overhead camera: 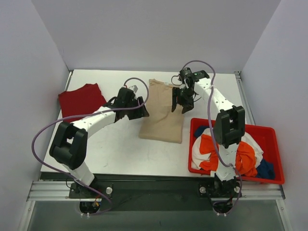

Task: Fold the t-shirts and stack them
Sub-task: Fold the folded rectangular tshirt in 1/3 of the way, then grab one side of the 2/3 rectangular tshirt with both arms

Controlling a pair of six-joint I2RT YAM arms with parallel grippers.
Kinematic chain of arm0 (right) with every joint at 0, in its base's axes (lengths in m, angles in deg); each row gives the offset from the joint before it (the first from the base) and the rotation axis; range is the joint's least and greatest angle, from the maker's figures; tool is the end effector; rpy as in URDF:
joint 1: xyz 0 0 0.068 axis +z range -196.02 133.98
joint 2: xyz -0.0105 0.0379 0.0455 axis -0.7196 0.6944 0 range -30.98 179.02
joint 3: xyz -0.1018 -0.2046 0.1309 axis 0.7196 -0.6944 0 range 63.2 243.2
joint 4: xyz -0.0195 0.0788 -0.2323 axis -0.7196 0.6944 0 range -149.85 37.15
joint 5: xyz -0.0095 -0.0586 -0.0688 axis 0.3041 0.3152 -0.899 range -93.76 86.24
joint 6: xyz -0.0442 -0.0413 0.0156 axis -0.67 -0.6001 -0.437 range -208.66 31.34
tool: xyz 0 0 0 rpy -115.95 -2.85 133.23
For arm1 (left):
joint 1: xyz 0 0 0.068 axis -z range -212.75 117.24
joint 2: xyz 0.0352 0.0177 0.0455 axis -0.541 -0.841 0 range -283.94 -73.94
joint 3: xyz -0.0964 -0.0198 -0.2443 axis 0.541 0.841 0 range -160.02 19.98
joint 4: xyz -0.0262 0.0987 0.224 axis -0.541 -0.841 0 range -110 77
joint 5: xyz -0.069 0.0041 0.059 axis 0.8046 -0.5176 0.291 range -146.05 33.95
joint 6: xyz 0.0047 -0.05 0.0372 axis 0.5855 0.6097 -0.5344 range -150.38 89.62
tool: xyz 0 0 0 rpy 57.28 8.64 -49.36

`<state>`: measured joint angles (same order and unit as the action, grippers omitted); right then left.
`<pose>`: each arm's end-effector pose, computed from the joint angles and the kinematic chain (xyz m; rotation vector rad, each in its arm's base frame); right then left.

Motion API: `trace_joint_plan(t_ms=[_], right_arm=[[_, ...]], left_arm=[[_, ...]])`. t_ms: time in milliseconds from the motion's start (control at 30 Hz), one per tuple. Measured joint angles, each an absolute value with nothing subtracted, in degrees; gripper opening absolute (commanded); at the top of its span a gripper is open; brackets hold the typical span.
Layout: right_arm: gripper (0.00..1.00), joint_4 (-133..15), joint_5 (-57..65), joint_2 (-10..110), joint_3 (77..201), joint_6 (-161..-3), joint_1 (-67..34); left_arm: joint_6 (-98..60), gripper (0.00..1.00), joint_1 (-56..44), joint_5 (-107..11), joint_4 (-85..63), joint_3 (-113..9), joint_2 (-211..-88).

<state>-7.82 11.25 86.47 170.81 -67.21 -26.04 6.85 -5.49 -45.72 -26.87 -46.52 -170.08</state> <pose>0.3992 0.1582 0.2534 -0.0549 2.7177 0.5754 0.3190 -0.1739 0.2221 -0.1179 2.4423 -0.7466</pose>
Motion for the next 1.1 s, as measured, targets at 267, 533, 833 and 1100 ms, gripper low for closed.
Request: trace_joint_plan(t_ms=[267,533,833,1100], right_arm=[[0.54,-12.1,11.8,80.7,152.2,-65.9,-22.0],[0.52,-15.2,11.5,76.5,138.8,-63.5,-20.0],[0.52,-18.1,10.7,75.9,137.0,-62.0,-19.3],[0.52,-19.2,10.4,75.8,135.6,-61.1,-18.5]], left_arm=[[5.3,0.63,-4.0,-48.4,-28.0,-37.6,-169.6],[5.0,0.62,-4.0,-50.6,-29.0,-36.0,-167.1],[6.4,0.55,-3.8,-49.3,-29.3,-33.3,-166.8],[7.9,0.51,-2.3,-47.0,-29.1,-31.7,-167.8]])
